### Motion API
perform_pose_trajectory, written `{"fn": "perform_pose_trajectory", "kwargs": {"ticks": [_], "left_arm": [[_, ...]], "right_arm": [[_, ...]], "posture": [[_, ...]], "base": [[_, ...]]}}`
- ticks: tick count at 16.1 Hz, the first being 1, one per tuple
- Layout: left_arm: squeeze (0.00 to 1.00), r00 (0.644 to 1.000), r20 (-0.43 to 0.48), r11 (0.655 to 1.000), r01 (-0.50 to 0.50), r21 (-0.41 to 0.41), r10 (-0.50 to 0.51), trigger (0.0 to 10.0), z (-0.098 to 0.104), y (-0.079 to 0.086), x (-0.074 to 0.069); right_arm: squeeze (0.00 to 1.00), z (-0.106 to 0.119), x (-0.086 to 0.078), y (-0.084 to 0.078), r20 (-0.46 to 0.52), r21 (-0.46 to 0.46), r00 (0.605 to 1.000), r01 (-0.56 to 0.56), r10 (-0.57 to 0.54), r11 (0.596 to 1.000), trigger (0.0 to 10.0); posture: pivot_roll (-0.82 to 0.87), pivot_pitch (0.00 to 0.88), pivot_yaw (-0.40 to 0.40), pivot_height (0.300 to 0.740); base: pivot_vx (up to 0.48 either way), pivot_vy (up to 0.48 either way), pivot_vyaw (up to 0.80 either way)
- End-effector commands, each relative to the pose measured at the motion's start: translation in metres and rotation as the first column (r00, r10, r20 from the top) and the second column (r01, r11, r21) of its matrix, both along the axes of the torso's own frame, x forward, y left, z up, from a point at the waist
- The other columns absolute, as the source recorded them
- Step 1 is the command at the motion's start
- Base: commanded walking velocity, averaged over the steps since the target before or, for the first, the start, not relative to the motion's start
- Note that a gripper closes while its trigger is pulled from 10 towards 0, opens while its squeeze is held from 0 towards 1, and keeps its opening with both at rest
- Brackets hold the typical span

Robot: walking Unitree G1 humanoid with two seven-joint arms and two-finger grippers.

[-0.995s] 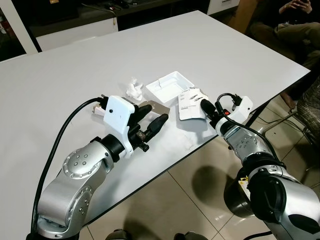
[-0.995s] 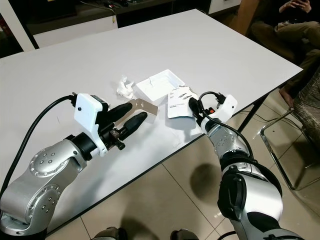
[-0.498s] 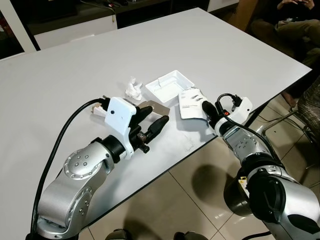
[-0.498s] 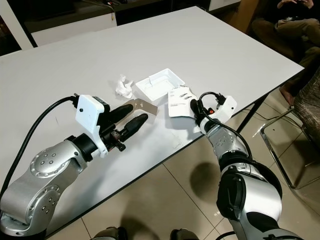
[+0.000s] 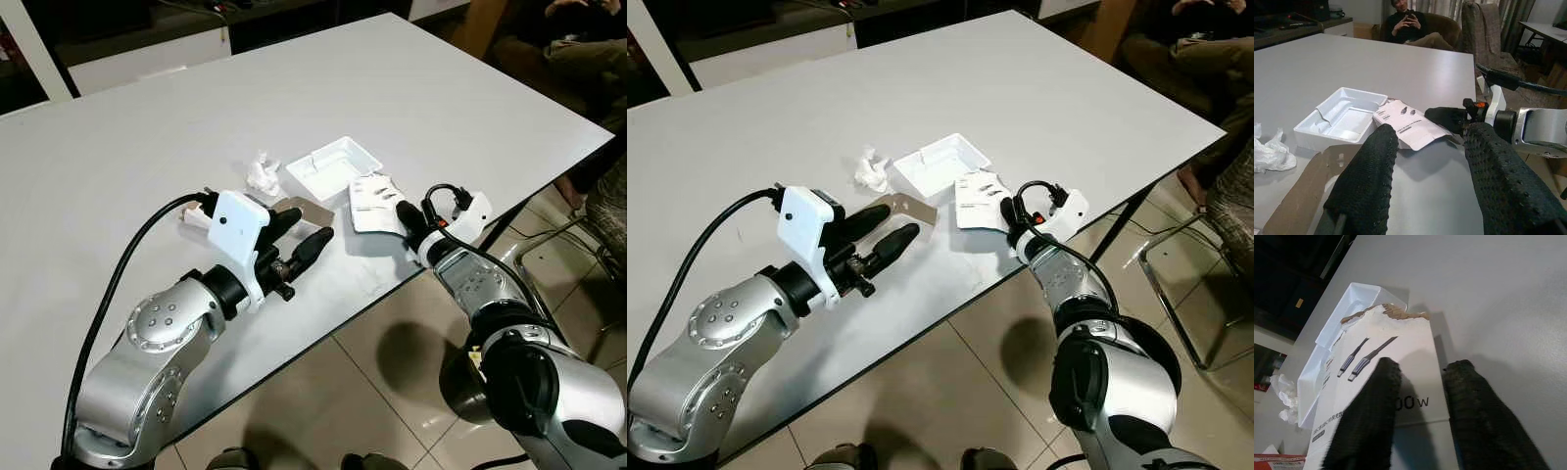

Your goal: Picking trash to rubbish bin

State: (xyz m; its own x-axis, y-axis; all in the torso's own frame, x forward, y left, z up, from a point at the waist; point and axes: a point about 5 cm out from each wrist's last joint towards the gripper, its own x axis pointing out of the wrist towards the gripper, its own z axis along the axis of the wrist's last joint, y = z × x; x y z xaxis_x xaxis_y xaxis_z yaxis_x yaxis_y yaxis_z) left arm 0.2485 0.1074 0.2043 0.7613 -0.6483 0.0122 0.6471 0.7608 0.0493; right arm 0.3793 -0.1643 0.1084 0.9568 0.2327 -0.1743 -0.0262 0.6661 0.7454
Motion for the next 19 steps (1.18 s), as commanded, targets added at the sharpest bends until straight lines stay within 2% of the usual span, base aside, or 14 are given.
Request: {"fn": "perform_pose_trajectory", "kwargs": {"ticks": [1, 5, 8, 11, 14, 15, 17, 18, 19], "left_arm": [[0.00, 1.000, 0.010, 1.000, 0.023, 0.004, -0.023, 10.0, 0.001, -0.003, -0.001], [0.00, 1.000, 0.016, 1.000, 0.027, -0.002, -0.027, 10.0, 0.001, -0.005, 0.001], [0.00, 0.999, 0.019, 1.000, 0.029, -0.007, -0.029, 10.0, 0.000, -0.007, 0.000], [0.00, 0.999, 0.017, 0.999, 0.037, -0.019, -0.037, 10.0, -0.002, -0.009, 0.000], [0.00, 0.999, 0.022, 0.999, 0.048, -0.020, -0.048, 10.0, -0.002, -0.012, 0.002], [0.00, 0.998, 0.024, 0.999, 0.050, -0.017, -0.050, 10.0, -0.002, -0.012, 0.002], [0.00, 0.999, 0.036, 0.999, 0.037, 0.010, -0.037, 10.0, -0.005, -0.012, 0.003], [0.00, 0.999, 0.038, 1.000, 0.010, 0.017, -0.011, 10.0, -0.007, -0.011, 0.004], [0.00, 0.999, 0.043, 1.000, -0.001, 0.019, 0.001, 10.0, -0.008, -0.011, 0.004]], "right_arm": [[0.00, -0.007, -0.004, -0.002, -0.024, 0.031, 1.000, -0.001, 0.001, 1.000, 0.0], [0.00, -0.002, -0.003, -0.010, 0.009, 0.077, 1.000, 0.017, -0.018, 0.997, 0.0], [0.00, 0.003, -0.006, -0.026, 0.066, 0.172, 0.996, 0.047, -0.059, 0.984, 0.0], [0.00, 0.011, -0.016, -0.042, 0.152, 0.217, 0.986, 0.038, -0.072, 0.975, 0.0], [0.00, 0.021, -0.024, -0.046, 0.224, 0.266, 0.972, 0.015, -0.077, 0.964, 0.0], [0.00, 0.025, -0.026, -0.045, 0.240, 0.263, 0.968, 0.004, -0.069, 0.965, 0.0], [0.00, 0.031, -0.033, -0.040, 0.251, 0.182, 0.967, -0.005, -0.041, 0.983, 0.0], [0.00, 0.028, -0.036, -0.039, 0.216, 0.140, 0.975, 0.023, -0.053, 0.990, 10.0], [1.00, 0.024, -0.041, -0.039, 0.189, 0.168, 0.979, 0.048, -0.080, 0.985, 10.0]], "posture": [[0.01, 0.115, -0.024, 0.740], [0.00, 0.098, -0.024, 0.740], [0.00, 0.085, -0.025, 0.740], [-0.02, 0.066, -0.020, 0.740], [-0.03, 0.061, -0.012, 0.740], [-0.03, 0.061, -0.012, 0.740], [-0.03, 0.056, -0.019, 0.740], [-0.03, 0.051, -0.024, 0.740], [-0.03, 0.052, -0.028, 0.740]], "base": [[0.000, 0.000, 0.00], [0.000, 0.000, 0.00], [0.000, 0.000, 0.00], [0.000, 0.000, 0.00], [0.000, 0.000, 0.00], [0.000, 0.000, 0.00], [0.000, 0.000, 0.00], [0.000, 0.000, 0.00], [0.000, 0.000, 0.00]]}}
